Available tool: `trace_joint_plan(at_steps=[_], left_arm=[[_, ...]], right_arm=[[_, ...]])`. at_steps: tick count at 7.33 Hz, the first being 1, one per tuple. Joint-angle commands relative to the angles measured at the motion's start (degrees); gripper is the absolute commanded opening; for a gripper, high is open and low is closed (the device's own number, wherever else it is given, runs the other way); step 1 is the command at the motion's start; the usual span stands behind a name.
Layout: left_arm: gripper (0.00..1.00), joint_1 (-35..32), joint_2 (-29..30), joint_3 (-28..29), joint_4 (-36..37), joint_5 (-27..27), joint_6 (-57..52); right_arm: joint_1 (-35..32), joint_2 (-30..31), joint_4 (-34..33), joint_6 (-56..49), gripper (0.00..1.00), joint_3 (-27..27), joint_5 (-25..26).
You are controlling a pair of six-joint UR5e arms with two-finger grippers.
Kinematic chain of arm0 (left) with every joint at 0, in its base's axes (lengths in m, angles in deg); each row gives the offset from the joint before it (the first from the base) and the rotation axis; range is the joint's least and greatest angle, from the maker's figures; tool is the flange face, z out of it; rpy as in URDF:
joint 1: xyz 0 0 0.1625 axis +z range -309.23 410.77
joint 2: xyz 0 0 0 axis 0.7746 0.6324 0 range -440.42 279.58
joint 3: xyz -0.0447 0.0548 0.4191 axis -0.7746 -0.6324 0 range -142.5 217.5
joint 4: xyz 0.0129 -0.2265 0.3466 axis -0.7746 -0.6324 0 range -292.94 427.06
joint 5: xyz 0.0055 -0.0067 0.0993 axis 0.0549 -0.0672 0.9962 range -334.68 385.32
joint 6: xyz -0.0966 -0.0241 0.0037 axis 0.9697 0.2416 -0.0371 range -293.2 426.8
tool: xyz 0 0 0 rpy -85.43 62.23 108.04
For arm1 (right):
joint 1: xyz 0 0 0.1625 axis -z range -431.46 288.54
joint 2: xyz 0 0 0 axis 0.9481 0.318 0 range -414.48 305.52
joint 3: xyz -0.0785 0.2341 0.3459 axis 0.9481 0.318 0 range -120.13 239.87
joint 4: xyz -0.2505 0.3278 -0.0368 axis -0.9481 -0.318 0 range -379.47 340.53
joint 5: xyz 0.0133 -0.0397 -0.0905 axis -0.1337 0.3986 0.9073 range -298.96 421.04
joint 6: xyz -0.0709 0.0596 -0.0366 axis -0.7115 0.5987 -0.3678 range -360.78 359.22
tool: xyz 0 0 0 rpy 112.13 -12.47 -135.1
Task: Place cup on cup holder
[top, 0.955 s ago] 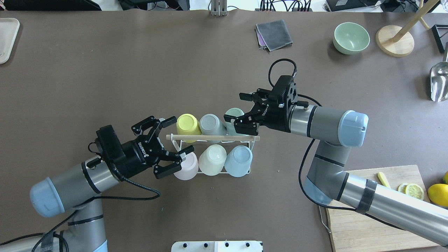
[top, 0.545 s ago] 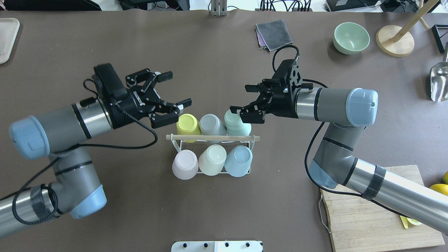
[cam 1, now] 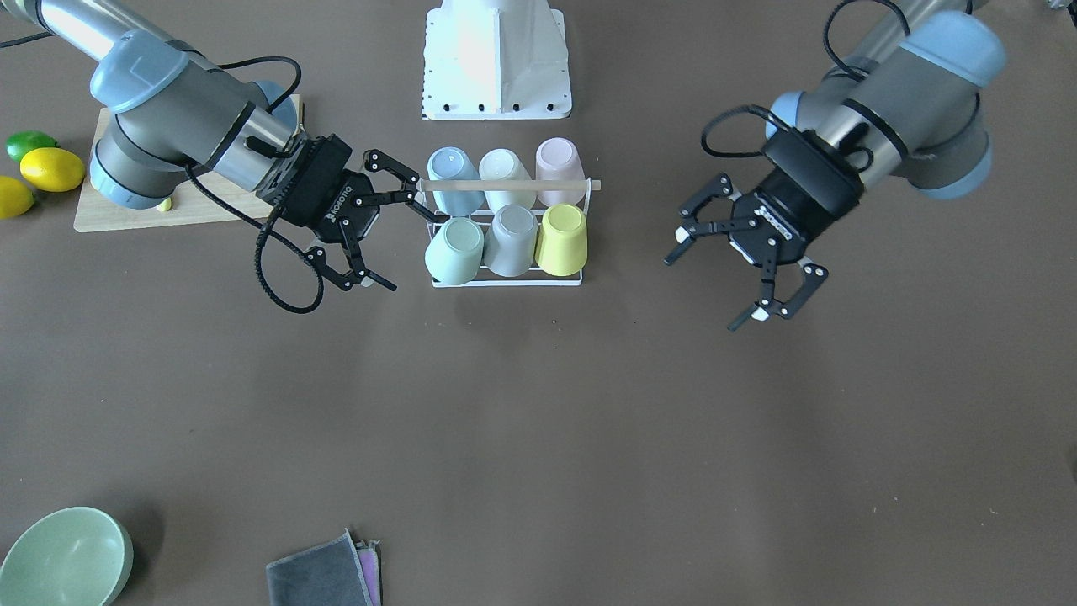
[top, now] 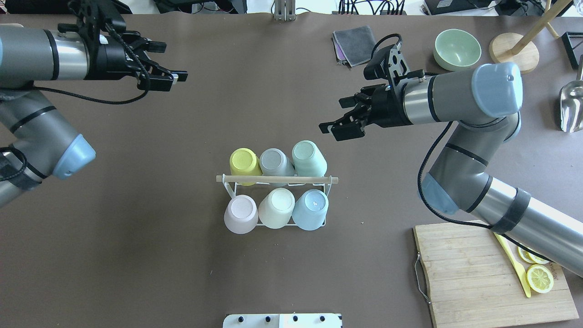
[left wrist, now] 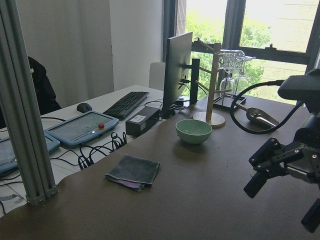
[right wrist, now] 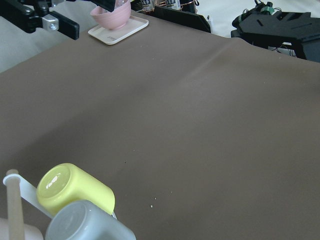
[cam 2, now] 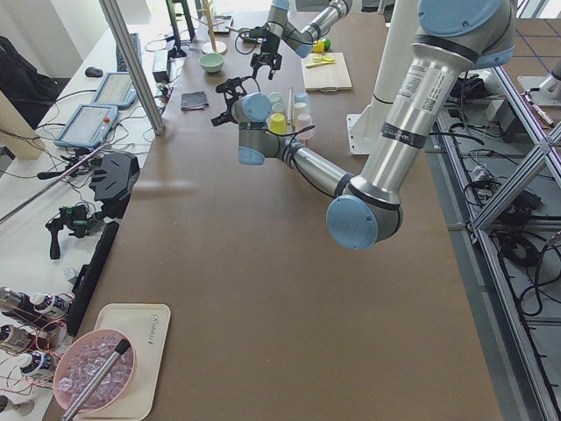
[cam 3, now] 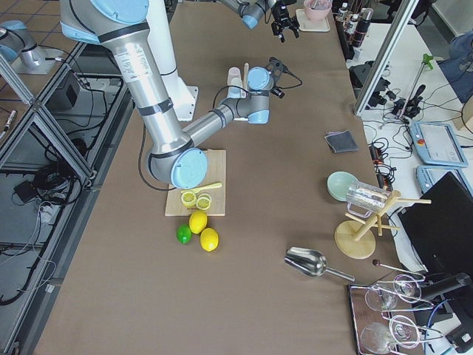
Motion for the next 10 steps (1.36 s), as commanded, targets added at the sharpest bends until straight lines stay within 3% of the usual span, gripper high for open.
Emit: trace_joint_plan(at_steps=[1,2,3,4,5,7,9,10], left_arm=[[0.98,-3.86,0.87,7.11,6.08,-4.50,-1.69],[0.98,-5.87,2.53,5.99,14.30,-7.03,-1.69],[0.98,-7.54,2.46,1.10,23.96,-8.62,-1.69],[0.98,-8.17,0.37,-6.17,33.28,-8.55,-1.78],[0.98,-8.09,-6.70,-11.46,37.37,-8.55,-3.43],[0.98,-7.74,-20.16,-11.09,38.72,-8.28,-5.56],[0.98,-9.48,-19.87,-10.55,56.39,-8.11,-10.52],[0.98,-10.36,-18.91,-10.37,64.23,-7.85,-15.62]], right_arm=[[-5.73,1.81,-6.27,-0.09,1.00,-0.71,-8.71],[-8.29,1.91,-10.91,-0.18,1.00,-0.79,-10.66],[-9.10,2.35,-16.01,-0.18,1.00,-1.14,-12.42],[-10.84,2.35,-22.58,-0.18,1.00,-1.84,-15.31],[-11.04,2.35,-28.74,-0.10,1.00,-1.94,-14.56],[-10.69,3.23,-31.53,-1.23,1.00,-2.28,-5.46],[-9.72,3.23,-34.32,-1.15,1.00,-3.16,-4.79],[-9.72,3.06,-41.30,-1.06,1.00,-5.78,-4.70]])
